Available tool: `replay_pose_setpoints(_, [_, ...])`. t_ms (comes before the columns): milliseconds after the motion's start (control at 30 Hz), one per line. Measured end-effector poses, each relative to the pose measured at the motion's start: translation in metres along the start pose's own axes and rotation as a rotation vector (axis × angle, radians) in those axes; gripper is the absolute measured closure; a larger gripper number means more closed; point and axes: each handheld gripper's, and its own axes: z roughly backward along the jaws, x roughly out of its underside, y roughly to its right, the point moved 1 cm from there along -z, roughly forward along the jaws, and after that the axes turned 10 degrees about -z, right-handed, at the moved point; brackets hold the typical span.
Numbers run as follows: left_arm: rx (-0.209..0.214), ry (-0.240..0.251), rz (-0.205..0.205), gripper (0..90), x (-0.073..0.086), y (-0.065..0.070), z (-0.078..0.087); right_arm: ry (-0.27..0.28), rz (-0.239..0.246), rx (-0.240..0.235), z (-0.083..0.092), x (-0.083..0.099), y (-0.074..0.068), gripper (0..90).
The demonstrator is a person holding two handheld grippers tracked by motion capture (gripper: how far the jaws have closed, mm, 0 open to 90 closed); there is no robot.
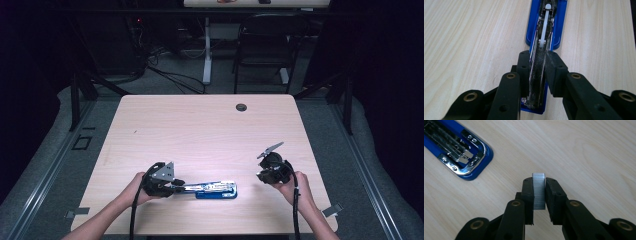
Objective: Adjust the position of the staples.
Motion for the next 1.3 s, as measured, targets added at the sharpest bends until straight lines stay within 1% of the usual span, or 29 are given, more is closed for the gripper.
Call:
replay_pose_setpoints(100, [0.002, -0.001, -0.002, 74.5, 0.000, 0.000, 0.000, -0.022, 0.021, -0.014, -0.006, -0.001, -0.005, 77.8])
replay_pose_setpoints(167, [0.001, -0.001, -0.001, 74.5, 0.000, 0.000, 0.000, -0.034, 0.027, -0.016, -0.012, -0.001, -0.009, 77.8])
replay_pose_setpoints(200, [-0.001, 0.003, 0.001, 74.5, 0.000, 0.000, 0.000, -0.049, 0.034, -0.022, -0.014, -0.001, -0.011, 77.8])
replay_pose_setpoints(233, [0.000, 0.003, 0.002, 74.5, 0.000, 0.000, 0.000, -0.056, 0.043, -0.023, -0.018, -0.001, -0.014, 77.8])
replay_pose_setpoints(333, [0.000, 0.005, 0.003, 74.5, 0.000, 0.000, -0.001, -0.065, 0.052, -0.026, -0.021, -0.001, -0.017, 77.8])
replay_pose_setpoints(367, [0.001, 0.004, 0.001, 74.5, 0.000, 0.000, -0.001, -0.079, 0.071, -0.029, -0.024, -0.002, -0.021, 77.8])
replay_pose_setpoints(400, [0.002, 0.003, 0.000, 74.5, 0.000, 0.000, -0.001, -0.079, 0.071, -0.029, -0.024, -0.002, -0.021, 77.8])
replay_pose_setpoints(433, [0.003, 0.002, -0.001, 74.6, 0.000, 0.000, -0.001, -0.083, 0.076, -0.041, -0.027, -0.003, -0.026, 77.8])
replay_pose_setpoints(467, [0.003, 0.002, -0.001, 74.6, 0.000, 0.000, -0.001, -0.083, 0.076, -0.041, -0.027, -0.003, -0.026, 77.8])
replay_pose_setpoints(500, [0.001, 0.006, 0.001, 74.5, 0.000, 0.000, -0.001, -0.101, 0.092, -0.040, -0.030, -0.003, -0.030, 77.8])
replay_pose_setpoints(533, [0.001, 0.006, 0.001, 74.6, 0.000, 0.000, -0.001, -0.101, 0.092, -0.040, -0.030, -0.003, -0.030, 77.8])
replay_pose_setpoints(567, [0.001, 0.006, 0.002, 74.6, 0.000, 0.000, -0.001, -0.106, 0.104, -0.035, -0.031, -0.003, -0.030, 77.8])
replay_pose_setpoints(600, [0.001, 0.007, 0.002, 74.6, 0.000, 0.000, -0.001, -0.102, 0.092, -0.042, -0.033, -0.003, -0.031, 77.8])
replay_pose_setpoints(633, [0.001, 0.007, 0.002, 74.6, 0.000, 0.000, -0.001, -0.117, 0.102, -0.036, -0.033, -0.003, -0.031, 77.8])
replay_pose_setpoints(733, [0.002, 0.008, 0.005, 74.7, 0.000, 0.000, -0.001, -0.135, 0.102, -0.038, -0.036, -0.002, -0.031, 77.8])
replay_pose_setpoints(800, [0.003, 0.009, 0.005, 74.7, 0.000, 0.000, -0.001, -0.144, 0.097, -0.050, -0.038, -0.001, -0.031, 77.6])
replay_pose_setpoints(833, [0.003, 0.009, 0.003, 74.7, 0.000, -0.001, -0.001, -0.155, 0.103, -0.045, -0.038, -0.001, -0.030, 77.3])
replay_pose_setpoints(900, [0.004, 0.009, 0.002, 74.7, 0.000, -0.001, -0.001, -0.158, 0.107, -0.042, -0.038, -0.001, -0.030, 76.1])
replay_pose_setpoints(1000, [0.007, 0.008, 0.002, 74.7, 0.000, -0.001, -0.001, -0.158, 0.106, -0.052, -0.037, -0.002, -0.030, 75.7])
replay_pose_setpoints(1067, [0.008, 0.009, 0.002, 74.8, 0.000, -0.001, -0.001, -0.157, 0.112, -0.055, -0.035, -0.004, -0.030, 75.1])
replay_pose_setpoints(1167, [0.009, 0.009, 0.001, 74.8, 0.000, -0.001, -0.001, -0.156, 0.103, -0.054, -0.032, -0.007, -0.029, 75.3])
replay_pose_setpoints(1200, [0.011, 0.009, 0.002, 74.8, 0.000, -0.001, -0.001, -0.157, 0.099, -0.061, -0.033, -0.009, -0.029, 75.4])
replay_pose_setpoints(1233, [0.010, 0.009, 0.001, 74.8, 0.000, -0.001, -0.001, -0.164, 0.096, -0.061, -0.033, -0.010, -0.029, 75.5])
replay_pose_setpoints(1267, [0.011, 0.009, 0.001, 74.8, 0.000, -0.001, -0.001, -0.183, 0.104, -0.049, -0.033, -0.013, -0.030, 75.7])
replay_pose_setpoints(1300, [0.011, 0.009, 0.001, 74.8, 0.000, -0.001, -0.001, -0.183, 0.104, -0.049, -0.033, -0.013, -0.030, 75.7])
